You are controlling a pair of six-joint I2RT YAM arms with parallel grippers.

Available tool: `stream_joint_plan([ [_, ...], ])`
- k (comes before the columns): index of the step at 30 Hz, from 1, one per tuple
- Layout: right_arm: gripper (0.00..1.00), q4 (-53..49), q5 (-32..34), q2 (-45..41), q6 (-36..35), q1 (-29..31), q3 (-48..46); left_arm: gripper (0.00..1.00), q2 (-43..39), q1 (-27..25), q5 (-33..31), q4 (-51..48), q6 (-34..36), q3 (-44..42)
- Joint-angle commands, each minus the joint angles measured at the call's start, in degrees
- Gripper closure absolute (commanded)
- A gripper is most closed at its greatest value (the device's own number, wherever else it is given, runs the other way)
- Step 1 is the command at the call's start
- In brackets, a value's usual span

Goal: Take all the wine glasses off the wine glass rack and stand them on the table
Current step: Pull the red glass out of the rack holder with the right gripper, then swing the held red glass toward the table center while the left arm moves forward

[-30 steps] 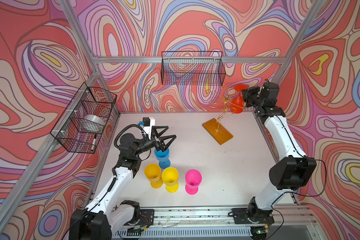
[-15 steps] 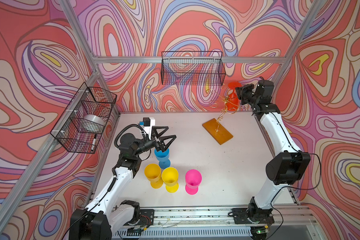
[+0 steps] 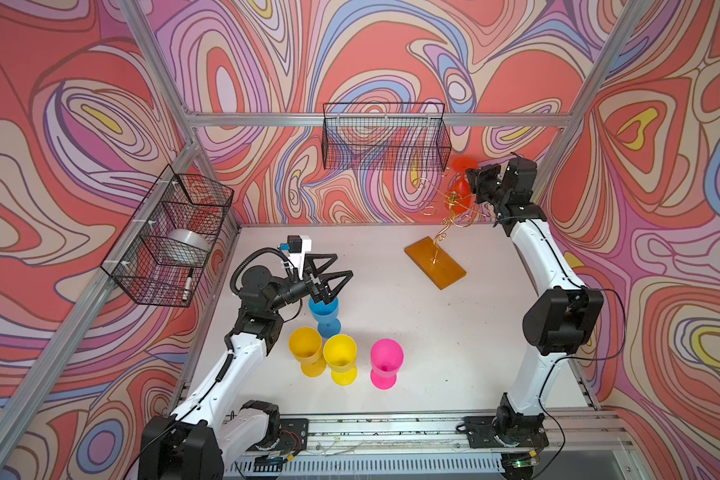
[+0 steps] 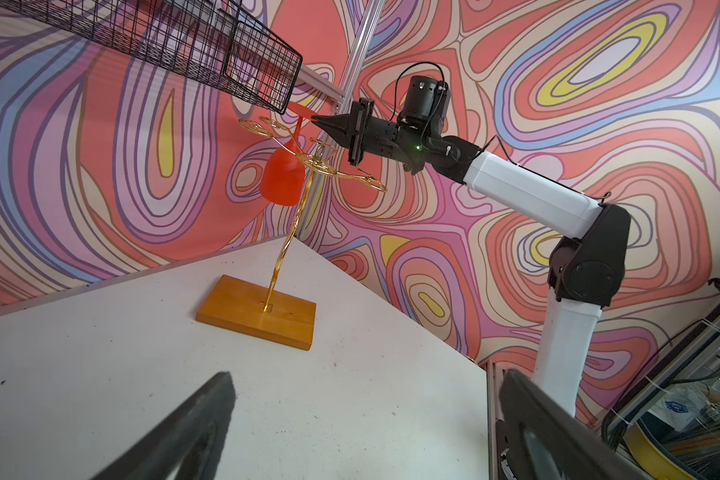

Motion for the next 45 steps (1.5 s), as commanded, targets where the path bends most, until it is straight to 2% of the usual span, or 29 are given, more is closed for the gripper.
stream_joint_plan([
  [1,1.0,4.7,1.1,0.0,-0.3,-1.0,1.1,0.0,0.1,0.3,0.5,-0.3,1.3,1.5],
  [11,1.0,10.8,3.1,-3.1,-0.6,-5.3,-3.8,0.0,-0.1,0.3,0.4,-0.4,1.3,1.5],
  [17,1.0,11.3,4.8,-7.6,-3.7,-7.1,-8.5,0.0,-0.4,0.3,0.4,-0.6,1.4,1.5],
  [25,1.0,6.2,7.7,-16.8,-13.3,-7.3,-13.4,0.0,-0.5,0.1,0.1,-1.0,1.6,1.6],
  [30,1.0,2.2,8.9,-23.6,-23.0,-6.8,-16.2,0.0,-1.3,0.0,-0.4,-3.3,3.1,1.8],
  [33,1.0,-0.5,10.5,-26.9,-31.0,-3.8,-16.7,0.0,-1.9,0.0,-1.1,-5.2,4.4,2.1],
  [37,1.0,-3.8,14.9,-30.6,-43.5,4.7,-17.1,0.0,-2.9,0.0,-2.2,-8.5,5.9,2.8],
  [45,1.0,-5.8,21.9,-37.4,-62.1,23.1,-21.9,0.0,-4.3,0.3,-9.4,-16.8,6.8,5.3],
])
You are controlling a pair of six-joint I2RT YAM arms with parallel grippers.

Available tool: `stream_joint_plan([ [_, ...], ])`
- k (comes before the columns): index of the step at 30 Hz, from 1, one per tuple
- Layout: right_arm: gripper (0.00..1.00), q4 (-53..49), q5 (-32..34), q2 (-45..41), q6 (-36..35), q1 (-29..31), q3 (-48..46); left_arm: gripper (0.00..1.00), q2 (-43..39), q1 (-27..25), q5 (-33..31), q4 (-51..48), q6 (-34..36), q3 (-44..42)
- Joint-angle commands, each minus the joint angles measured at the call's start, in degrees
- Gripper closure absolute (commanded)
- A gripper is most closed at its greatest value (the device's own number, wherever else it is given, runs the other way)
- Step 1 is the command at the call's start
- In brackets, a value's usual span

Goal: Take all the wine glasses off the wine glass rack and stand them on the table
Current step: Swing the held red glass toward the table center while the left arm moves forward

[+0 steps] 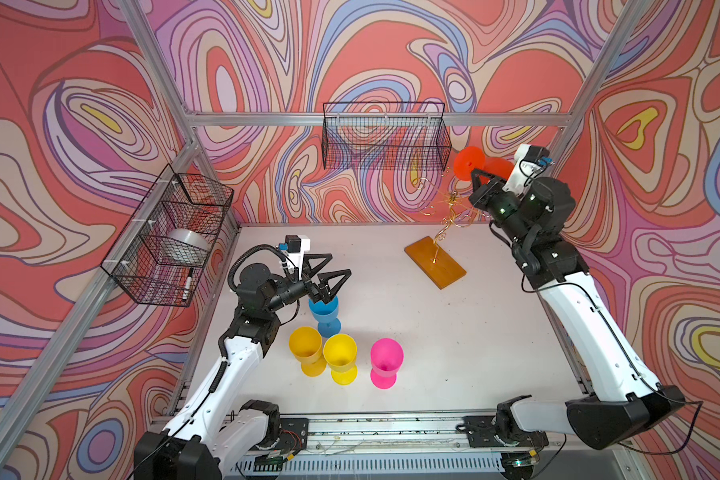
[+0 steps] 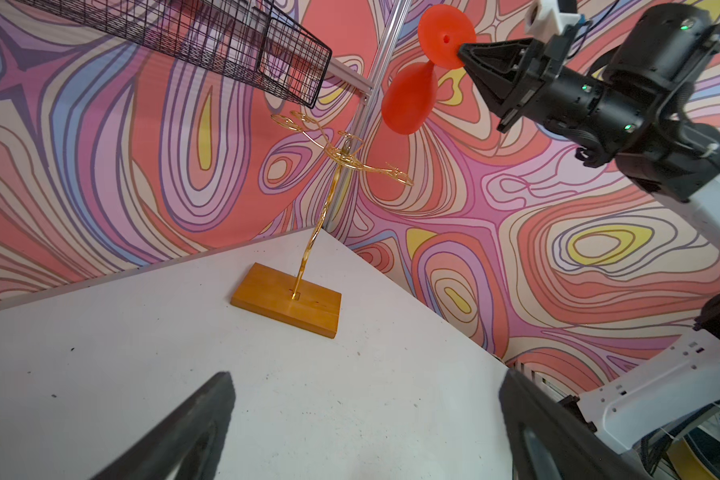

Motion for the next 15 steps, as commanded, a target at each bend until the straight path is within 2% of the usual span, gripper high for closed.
stream_joint_plan([
  [1,1.0,-1.7,5.2,-2.9,-13.8,6.7,-2.0,0.0,-0.7,0.3,-4.8,-5.9,0.8,3.6],
  [9,1.0,-1.3,14.6,-1.8,-34.3,28.1,-5.8,0.0,-1.4,0.8,-17.5,-25.6,1.5,15.4],
  [15,1.0,3.0,14.9,1.1,-42.3,36.3,-10.2,0.0,-1.8,2.9,-25.5,-41.1,-5.7,24.3],
])
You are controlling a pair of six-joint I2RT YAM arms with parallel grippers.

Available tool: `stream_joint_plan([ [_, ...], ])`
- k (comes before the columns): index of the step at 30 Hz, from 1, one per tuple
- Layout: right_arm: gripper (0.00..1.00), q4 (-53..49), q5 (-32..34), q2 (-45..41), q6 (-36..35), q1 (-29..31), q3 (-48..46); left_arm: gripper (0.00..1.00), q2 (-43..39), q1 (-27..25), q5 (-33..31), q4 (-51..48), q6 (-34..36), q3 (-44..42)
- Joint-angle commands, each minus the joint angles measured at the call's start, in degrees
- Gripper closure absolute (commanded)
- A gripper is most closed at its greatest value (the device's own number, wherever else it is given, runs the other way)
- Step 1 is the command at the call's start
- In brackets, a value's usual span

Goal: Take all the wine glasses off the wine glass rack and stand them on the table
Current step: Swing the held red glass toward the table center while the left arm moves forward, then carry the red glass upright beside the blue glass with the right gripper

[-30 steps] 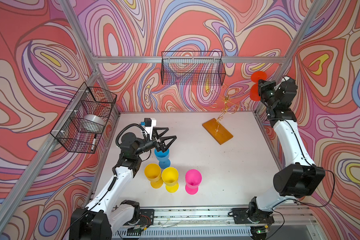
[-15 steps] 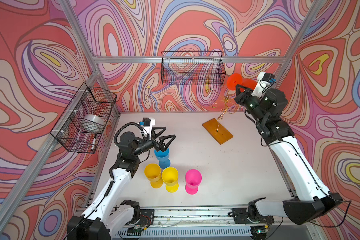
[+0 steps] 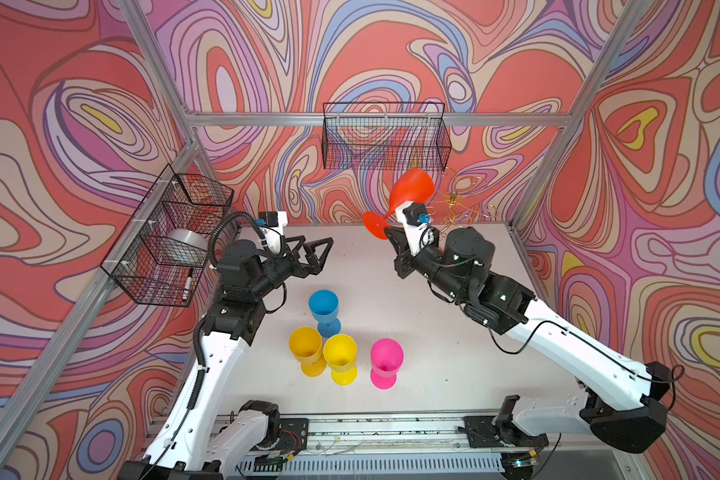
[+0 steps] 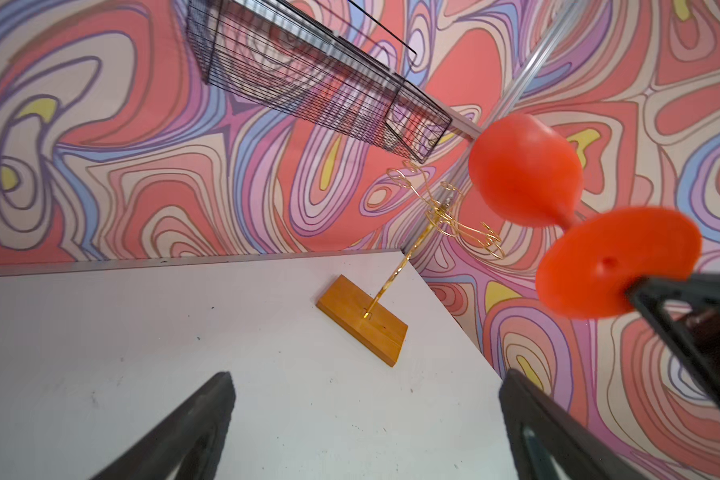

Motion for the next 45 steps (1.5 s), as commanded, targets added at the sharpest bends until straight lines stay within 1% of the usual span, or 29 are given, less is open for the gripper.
stream_joint_plan([
  [1,1.0,4.4,3.0,1.6,-9.0,3.1,-2.8,0.0,-0.8,1.1,-7.4,-14.4,-5.3,5.4],
  [4,1.0,8.1,3.2,2.7,-13.9,5.5,-6.0,0.01,-0.1,2.2,-9.6,-21.5,-10.1,9.2],
  [8,1.0,12.8,3.8,4.2,-20.0,7.1,-9.7,0.07,0.6,3.3,-8.6,-26.7,-17.5,11.8],
  [18,1.0,27.3,7.5,8.1,-34.3,8.0,-15.8,0.26,2.2,3.4,-3.2,-30.3,-35.6,13.4],
  [21,1.0,30.3,8.1,9.2,-37.2,8.0,-16.2,0.28,2.7,3.4,-2.1,-31.7,-39.1,14.4],
  [26,1.0,34.0,7.7,10.7,-41.0,8.0,-17.2,0.31,3.1,3.2,-0.6,-32.9,-43.6,14.6],
  [31,1.0,35.2,6.6,11.7,-42.6,8.0,-17.0,0.34,5.7,2.0,0.7,-35.6,-46.1,16.1],
  [35,1.0,35.5,6.1,12.2,-43.5,8.0,-16.6,0.39,5.8,0.3,1.6,-31.4,-49.1,13.4],
  [37,1.0,35.4,6.1,12.5,-43.9,8.0,-16.3,0.43,6.2,-0.5,1.4,-31.2,-49.7,13.2],
  [45,1.0,35.7,6.0,14.0,-46.1,8.1,-15.6,0.48,7.7,-3.9,0.4,-28.7,-52.2,12.6],
])
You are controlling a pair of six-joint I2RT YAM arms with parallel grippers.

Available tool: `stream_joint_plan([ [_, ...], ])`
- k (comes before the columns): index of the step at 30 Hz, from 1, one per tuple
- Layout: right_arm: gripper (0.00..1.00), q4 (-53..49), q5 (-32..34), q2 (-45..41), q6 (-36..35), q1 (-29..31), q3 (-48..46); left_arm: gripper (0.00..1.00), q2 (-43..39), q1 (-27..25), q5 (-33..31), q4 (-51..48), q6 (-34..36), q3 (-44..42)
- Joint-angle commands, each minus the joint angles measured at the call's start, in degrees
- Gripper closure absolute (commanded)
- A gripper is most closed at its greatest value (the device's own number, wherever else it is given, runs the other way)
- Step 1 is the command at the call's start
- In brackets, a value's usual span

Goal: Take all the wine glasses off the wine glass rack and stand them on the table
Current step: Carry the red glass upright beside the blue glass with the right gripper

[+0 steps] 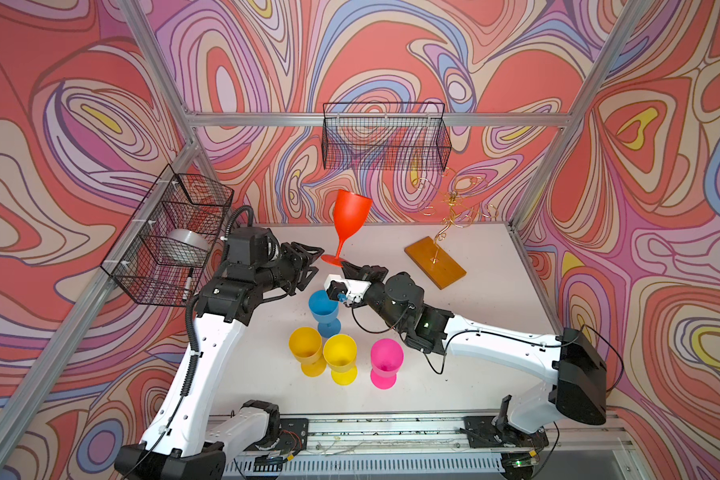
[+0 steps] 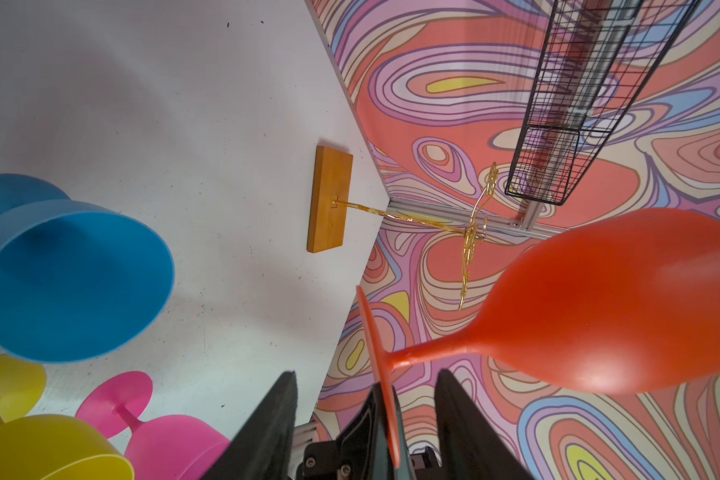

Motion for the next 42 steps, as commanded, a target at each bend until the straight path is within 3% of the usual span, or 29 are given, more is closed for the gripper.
stream_joint_plan([
  [1,1.0,1.8,-0.5,1.1,-1.5,0.5,0.9,0.5,0.8,-1.3,-0.2,2.1,-2.3,-0.7],
  [6,1.0,2.3,-0.3,1.7,-2.7,0.8,1.0,0.64,0.7,-2.5,-0.8,4.0,-4.5,-2.7],
  [13,1.0,3.0,-0.6,1.1,-2.4,1.1,0.6,0.99,0.2,-2.7,-0.4,6.1,-5.9,-5.0],
  [19,0.97,-0.1,0.4,-0.9,2.4,1.2,2.2,1.0,-1.3,-2.7,-0.9,8.9,-7.2,-7.9],
  [20,0.8,-1.6,0.4,-1.8,4.5,1.2,2.8,1.0,-1.5,-2.7,-0.9,9.8,-7.2,-8.3],
  [22,0.6,-5.2,-0.3,-4.2,8.9,1.2,3.8,1.0,-1.6,-2.7,-1.0,10.8,-7.3,-8.9],
  [27,0.35,-19.5,-1.9,-9.1,22.4,0.9,9.9,1.0,-1.8,-2.0,-1.4,12.7,-4.9,-10.0],
  [34,0.33,-46.2,-10.3,-7.5,39.6,-3.0,28.9,1.0,-2.2,2.7,2.7,15.5,1.8,-13.0],
  [42,0.41,-67.6,-23.7,3.3,55.8,-11.2,52.6,1.0,-2.5,8.2,8.2,22.3,10.1,-17.3],
])
